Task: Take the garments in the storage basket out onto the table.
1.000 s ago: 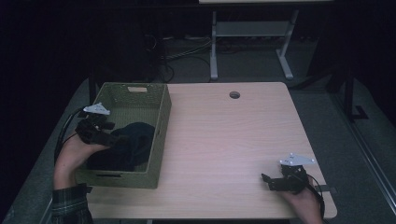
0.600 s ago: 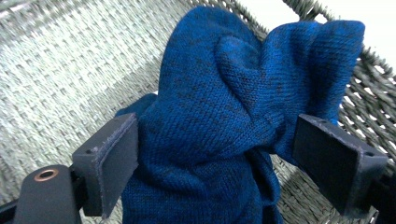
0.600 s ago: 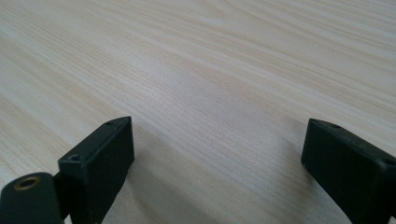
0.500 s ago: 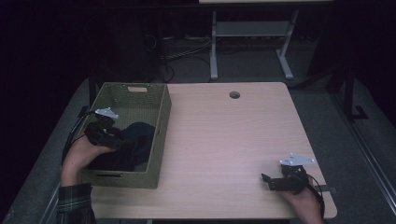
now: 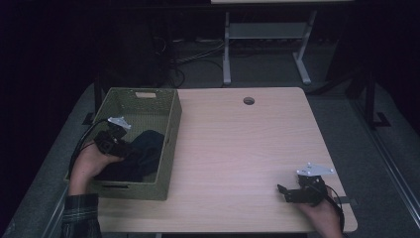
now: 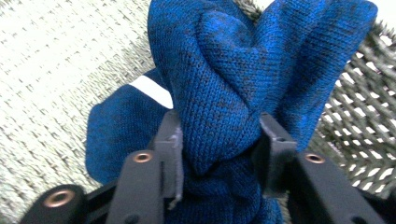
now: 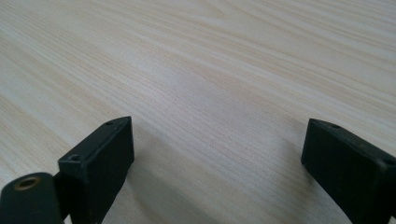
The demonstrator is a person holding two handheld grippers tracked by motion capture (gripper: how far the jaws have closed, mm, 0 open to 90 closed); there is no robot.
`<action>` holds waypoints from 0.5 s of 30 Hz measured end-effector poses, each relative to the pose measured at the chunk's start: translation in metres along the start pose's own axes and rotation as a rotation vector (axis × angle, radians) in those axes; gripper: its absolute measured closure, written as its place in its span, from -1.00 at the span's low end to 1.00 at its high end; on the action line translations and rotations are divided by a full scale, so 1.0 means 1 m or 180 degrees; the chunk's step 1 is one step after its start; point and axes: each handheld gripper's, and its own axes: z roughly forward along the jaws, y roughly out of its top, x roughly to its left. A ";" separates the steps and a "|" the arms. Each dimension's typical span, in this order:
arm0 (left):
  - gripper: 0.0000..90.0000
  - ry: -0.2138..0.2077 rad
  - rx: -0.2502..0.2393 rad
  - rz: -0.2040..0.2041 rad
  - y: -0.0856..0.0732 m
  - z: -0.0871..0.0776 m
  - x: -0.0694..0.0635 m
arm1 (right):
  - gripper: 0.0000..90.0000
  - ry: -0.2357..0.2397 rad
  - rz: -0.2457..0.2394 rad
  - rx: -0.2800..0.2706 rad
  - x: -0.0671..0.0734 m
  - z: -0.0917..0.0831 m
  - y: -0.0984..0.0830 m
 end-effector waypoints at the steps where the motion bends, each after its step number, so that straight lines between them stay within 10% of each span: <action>1: 0.37 -0.0002 -0.0004 -0.0001 0.000 0.000 0.000 | -0.80 0.0000 0.0000 -0.0002 0.000 0.000 0.000; 15: 0.46 0.0164 -0.0006 0.0045 0.012 -0.029 -0.009 | -0.80 0.0012 -0.0017 -0.0001 0.000 0.000 0.000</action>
